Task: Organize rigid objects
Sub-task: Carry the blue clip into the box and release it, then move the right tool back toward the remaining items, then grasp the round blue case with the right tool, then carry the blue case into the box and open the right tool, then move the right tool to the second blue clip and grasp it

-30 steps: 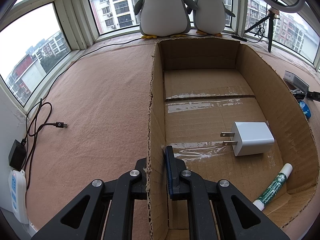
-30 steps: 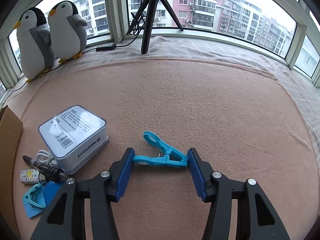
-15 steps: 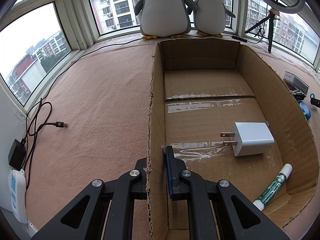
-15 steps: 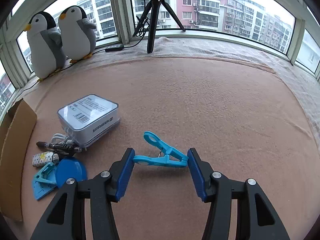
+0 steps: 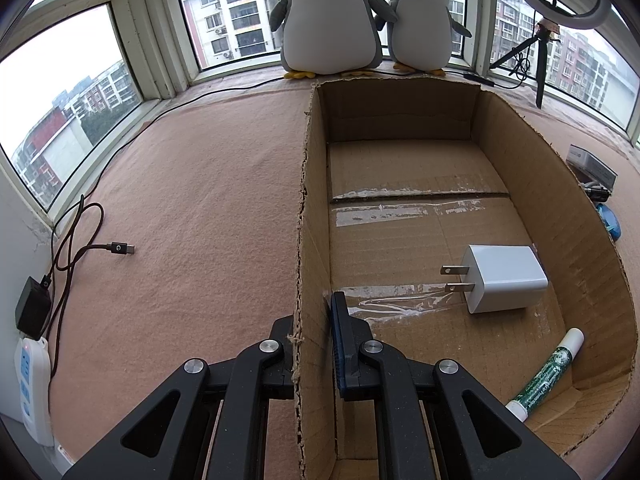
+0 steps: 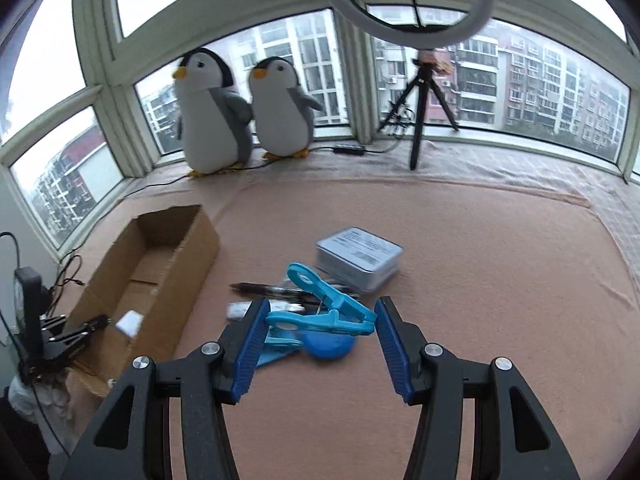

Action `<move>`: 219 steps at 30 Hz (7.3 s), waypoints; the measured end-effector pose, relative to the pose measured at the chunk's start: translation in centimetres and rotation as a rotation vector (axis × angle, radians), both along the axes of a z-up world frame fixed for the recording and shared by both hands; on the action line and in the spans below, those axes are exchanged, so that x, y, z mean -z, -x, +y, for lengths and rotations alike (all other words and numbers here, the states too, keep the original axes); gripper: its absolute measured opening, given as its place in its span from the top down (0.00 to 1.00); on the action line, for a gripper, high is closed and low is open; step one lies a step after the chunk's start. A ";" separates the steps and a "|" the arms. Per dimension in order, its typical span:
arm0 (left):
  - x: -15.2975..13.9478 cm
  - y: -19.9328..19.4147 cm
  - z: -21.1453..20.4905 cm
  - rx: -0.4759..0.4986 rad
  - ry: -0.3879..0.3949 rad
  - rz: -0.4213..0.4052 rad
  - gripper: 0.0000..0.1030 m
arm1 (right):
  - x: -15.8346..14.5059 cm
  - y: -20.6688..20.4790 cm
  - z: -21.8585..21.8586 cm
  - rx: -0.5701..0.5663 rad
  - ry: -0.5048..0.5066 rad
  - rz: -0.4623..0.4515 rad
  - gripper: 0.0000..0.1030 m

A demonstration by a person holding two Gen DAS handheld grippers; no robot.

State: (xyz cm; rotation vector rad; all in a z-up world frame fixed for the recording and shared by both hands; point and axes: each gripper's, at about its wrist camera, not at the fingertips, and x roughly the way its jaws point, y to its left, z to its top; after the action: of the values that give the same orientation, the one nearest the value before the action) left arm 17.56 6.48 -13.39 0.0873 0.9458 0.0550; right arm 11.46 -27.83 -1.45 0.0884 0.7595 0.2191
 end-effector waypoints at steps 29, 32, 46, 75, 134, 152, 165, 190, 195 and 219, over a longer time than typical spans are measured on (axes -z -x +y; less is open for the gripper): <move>0.0 0.1 0.2 -0.003 0.021 -0.011 0.91 | 3.7 1.0 16.8 -0.351 0.038 0.067 0.46; 0.0 0.1 0.2 -0.002 0.021 -0.011 0.91 | 3.5 1.1 16.7 -0.346 0.029 0.065 0.42; 0.0 0.1 0.2 -0.002 0.020 -0.011 0.91 | 2.2 1.9 11.2 -0.275 -0.049 0.059 0.42; 0.2 0.1 0.3 -0.003 0.019 -0.010 0.91 | 8.9 -3.0 -2.0 -0.041 0.200 0.184 0.42; 0.2 0.3 0.4 -0.002 0.045 -0.016 0.91 | 3.2 0.1 2.9 -0.116 0.046 0.072 0.55; 0.2 0.2 0.4 -0.001 0.052 -0.016 0.91 | 2.2 0.6 16.1 -0.370 0.006 0.058 0.55; 0.2 0.2 0.4 -0.001 0.053 -0.015 0.91 | 3.9 0.1 18.1 -0.397 0.019 0.095 0.54; 0.2 0.2 0.3 -0.002 0.054 -0.016 0.91 | 3.5 0.8 7.2 -0.190 -0.077 0.089 0.43; 0.0 0.2 0.5 -0.005 0.058 -0.019 0.91 | 5.0 0.0 4.6 -0.107 -0.101 0.143 0.43; 0.2 0.2 1.1 0.001 0.085 -0.026 0.91 | 8.4 -7.1 4.4 0.126 -0.108 0.376 0.56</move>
State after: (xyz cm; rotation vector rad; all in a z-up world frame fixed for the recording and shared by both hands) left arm 17.33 7.55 -13.54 0.0086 0.9210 0.0144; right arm 18.56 -23.43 -9.80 0.2849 1.1121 0.1238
